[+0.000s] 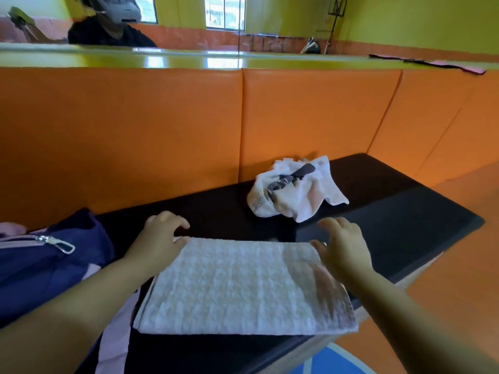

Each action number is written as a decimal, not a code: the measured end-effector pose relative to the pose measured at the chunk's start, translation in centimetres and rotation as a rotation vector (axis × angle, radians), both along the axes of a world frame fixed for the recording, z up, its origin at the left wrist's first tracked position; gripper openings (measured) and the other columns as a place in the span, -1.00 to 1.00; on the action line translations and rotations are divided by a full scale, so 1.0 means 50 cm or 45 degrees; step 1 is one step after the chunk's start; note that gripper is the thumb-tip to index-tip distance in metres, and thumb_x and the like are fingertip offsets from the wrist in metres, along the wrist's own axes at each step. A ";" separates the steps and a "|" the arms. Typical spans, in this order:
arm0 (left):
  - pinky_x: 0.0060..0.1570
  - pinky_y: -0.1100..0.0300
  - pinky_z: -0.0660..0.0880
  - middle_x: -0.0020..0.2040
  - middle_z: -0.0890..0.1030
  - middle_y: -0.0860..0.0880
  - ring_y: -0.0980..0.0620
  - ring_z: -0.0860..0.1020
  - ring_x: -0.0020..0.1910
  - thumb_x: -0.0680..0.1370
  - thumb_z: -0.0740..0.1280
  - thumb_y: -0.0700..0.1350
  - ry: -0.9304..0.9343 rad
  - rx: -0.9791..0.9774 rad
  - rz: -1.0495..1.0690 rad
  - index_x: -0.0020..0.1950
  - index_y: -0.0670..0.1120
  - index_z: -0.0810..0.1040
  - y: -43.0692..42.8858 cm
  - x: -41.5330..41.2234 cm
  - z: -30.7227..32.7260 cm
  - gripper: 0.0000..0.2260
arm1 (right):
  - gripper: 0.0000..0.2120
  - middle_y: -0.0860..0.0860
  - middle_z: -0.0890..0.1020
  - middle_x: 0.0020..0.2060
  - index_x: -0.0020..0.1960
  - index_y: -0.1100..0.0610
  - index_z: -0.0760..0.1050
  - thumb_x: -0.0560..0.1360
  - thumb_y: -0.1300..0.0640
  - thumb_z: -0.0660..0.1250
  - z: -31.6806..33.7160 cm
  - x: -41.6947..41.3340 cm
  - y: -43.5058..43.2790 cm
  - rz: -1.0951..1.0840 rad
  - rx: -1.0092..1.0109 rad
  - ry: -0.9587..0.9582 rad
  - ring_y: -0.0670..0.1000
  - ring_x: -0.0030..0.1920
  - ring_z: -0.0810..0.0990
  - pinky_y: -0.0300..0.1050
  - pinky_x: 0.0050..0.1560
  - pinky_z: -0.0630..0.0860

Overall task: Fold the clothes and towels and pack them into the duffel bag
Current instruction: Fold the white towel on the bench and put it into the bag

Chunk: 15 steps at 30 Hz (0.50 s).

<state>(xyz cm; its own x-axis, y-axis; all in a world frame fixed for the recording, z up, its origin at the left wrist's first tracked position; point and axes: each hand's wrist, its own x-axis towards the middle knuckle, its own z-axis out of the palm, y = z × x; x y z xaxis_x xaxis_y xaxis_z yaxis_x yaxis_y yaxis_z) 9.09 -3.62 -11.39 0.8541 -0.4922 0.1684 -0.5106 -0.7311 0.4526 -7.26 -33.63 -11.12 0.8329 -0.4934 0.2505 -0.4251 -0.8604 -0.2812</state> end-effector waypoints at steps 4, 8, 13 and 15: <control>0.19 0.23 0.30 0.17 0.45 0.12 0.07 0.33 0.26 0.55 0.30 -0.05 -0.002 0.067 -0.328 0.20 -0.02 0.52 -0.014 -0.033 -0.020 -0.77 | -0.76 -0.03 0.59 0.02 0.10 0.03 0.55 0.48 -0.03 0.36 0.022 -0.048 0.114 0.414 0.077 -0.002 0.06 0.00 0.56 -0.06 -0.08 0.50; 0.38 0.28 0.06 0.45 0.20 0.18 0.17 0.14 0.44 0.60 0.19 0.02 0.099 0.287 -0.462 0.40 0.10 0.35 -0.008 -0.059 -0.046 -0.64 | -0.65 -0.07 0.58 0.01 0.04 -0.03 0.52 0.54 -0.17 0.04 0.009 -0.085 0.195 0.571 0.014 0.351 0.08 0.02 0.55 -0.06 -0.08 0.38; 0.40 0.21 0.16 0.51 0.21 0.11 0.08 0.22 0.45 0.59 0.14 0.13 0.038 0.424 -0.379 0.42 0.19 0.28 0.020 -0.085 -0.044 -0.61 | -0.75 -0.04 0.36 0.40 0.26 -0.03 0.38 0.63 -0.01 0.06 -0.006 -0.095 0.199 0.602 -0.051 0.622 0.05 0.41 0.31 0.14 0.26 0.27; 0.36 0.14 0.25 0.46 0.28 0.12 0.06 0.30 0.39 0.58 0.11 0.18 0.009 0.522 -0.344 0.43 0.23 0.26 0.035 -0.107 -0.037 -0.60 | -0.58 -0.07 0.11 0.53 0.46 0.01 0.18 0.64 -0.06 -0.02 -0.007 -0.088 0.191 0.545 0.037 0.722 0.02 0.52 0.05 0.30 0.42 0.00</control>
<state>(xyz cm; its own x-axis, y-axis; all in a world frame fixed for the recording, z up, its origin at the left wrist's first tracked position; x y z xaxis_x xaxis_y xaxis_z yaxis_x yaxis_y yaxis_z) 3.76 -1.89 -13.24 0.6872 -0.7207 -0.0909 -0.7043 -0.6917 0.1597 -11.67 -24.09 -11.47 0.9533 -0.0934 -0.2873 -0.1389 -0.9801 -0.1422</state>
